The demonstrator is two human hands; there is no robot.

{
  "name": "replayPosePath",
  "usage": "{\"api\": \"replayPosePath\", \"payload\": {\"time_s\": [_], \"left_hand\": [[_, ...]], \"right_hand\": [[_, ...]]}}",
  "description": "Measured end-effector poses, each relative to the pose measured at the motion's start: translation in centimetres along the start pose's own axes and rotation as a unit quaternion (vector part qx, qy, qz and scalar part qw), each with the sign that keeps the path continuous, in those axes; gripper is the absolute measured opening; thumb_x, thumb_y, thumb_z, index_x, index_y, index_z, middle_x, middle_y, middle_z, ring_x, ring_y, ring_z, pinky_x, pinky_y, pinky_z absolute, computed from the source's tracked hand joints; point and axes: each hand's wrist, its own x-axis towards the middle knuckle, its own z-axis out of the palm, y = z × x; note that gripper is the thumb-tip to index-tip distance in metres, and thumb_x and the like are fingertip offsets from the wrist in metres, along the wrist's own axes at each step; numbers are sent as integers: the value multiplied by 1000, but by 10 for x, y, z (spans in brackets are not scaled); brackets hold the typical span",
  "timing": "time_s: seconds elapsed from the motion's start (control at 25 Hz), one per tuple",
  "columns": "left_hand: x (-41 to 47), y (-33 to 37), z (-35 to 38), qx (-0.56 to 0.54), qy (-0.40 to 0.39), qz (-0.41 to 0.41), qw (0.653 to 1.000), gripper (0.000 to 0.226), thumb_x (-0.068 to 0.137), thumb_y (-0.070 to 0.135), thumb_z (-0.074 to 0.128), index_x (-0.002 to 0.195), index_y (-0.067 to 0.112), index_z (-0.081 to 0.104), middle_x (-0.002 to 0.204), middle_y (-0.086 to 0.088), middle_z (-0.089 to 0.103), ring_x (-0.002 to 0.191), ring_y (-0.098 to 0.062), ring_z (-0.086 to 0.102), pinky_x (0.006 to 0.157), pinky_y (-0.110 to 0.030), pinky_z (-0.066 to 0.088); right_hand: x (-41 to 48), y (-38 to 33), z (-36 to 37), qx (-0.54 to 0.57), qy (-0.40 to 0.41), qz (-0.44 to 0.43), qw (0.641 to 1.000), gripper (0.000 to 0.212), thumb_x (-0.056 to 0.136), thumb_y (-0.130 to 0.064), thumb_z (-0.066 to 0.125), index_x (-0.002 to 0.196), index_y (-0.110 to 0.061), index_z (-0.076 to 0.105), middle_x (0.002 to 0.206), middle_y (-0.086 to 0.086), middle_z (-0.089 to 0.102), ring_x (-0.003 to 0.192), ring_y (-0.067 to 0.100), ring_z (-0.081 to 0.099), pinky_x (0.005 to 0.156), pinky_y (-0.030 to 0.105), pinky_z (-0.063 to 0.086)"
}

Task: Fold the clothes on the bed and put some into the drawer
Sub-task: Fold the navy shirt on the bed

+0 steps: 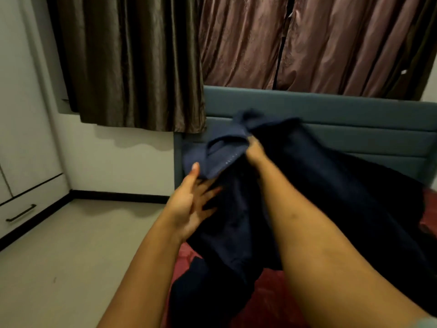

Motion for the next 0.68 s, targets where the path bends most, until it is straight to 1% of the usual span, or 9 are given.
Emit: {"api": "replayPosePath", "payload": {"time_s": [0.04,0.12,0.2,0.28,0.36,0.44,0.48,0.6,0.68], "left_hand": [[12,-16,-31,16,86,-19,996,54,95,58,29,137,31,48,137,11,54,127,-16,49,94,-38,35],[26,-63,-87,86,189,-86,974,50,100,51,32,144,29,40,142,11,46,133,-21,42,93,-34,33],[28,-120,-122,172,208,-150,951,48,102,35,41,148,27,32,147,7,39,135,-23,39,97,-32,35],[27,-179,-134,282,181,-217,917,55,99,30,50,149,23,29,151,2,35,136,-23,38,105,-30,34],[27,-227,-128,467,124,-276,831,66,93,48,53,150,32,24,157,2,25,143,-25,25,116,-44,21],[31,-253,-109,655,67,-288,696,75,87,63,49,150,41,15,161,1,8,148,-27,2,110,-64,-3],[34,-260,-99,703,47,-277,653,80,85,66,49,151,40,12,162,-3,3,148,-29,-5,107,-68,-10],[45,-273,-83,762,40,-222,607,90,82,69,52,152,37,6,161,-8,-7,147,-32,-11,106,-66,-15],[54,-282,-83,788,35,-187,585,83,87,66,46,152,38,3,161,-5,-4,147,-32,-7,110,-62,-10]], "right_hand": [[-4,12,25,-77,-78,-3,994,45,105,-27,34,142,-2,42,150,16,38,140,27,34,114,30,23],[-39,72,78,-226,-237,17,945,50,104,-35,35,149,-14,33,157,9,26,144,26,24,116,35,16],[-103,143,113,-330,-344,92,874,56,100,-50,33,152,-32,20,161,0,10,148,29,9,117,49,8],[-155,207,116,-382,-402,153,818,60,98,-57,32,152,-42,11,162,-6,0,148,32,-1,116,57,2],[-192,244,97,-420,-372,138,816,60,96,-61,30,150,-47,6,161,-13,-8,148,32,-9,116,58,-3],[-200,260,71,-457,-307,119,826,60,95,-62,31,147,-53,2,159,-15,-15,146,35,-13,113,63,-3],[-198,265,58,-465,-266,119,836,64,94,-62,35,146,-54,-1,159,-13,-18,146,37,-13,110,67,-1],[-178,278,18,-454,-170,270,832,85,89,-52,54,142,-58,-12,160,0,-17,144,45,-4,106,71,7],[-159,303,-1,-396,-151,372,826,82,87,-40,57,145,-56,1,160,10,10,141,44,20,108,64,21]]}}
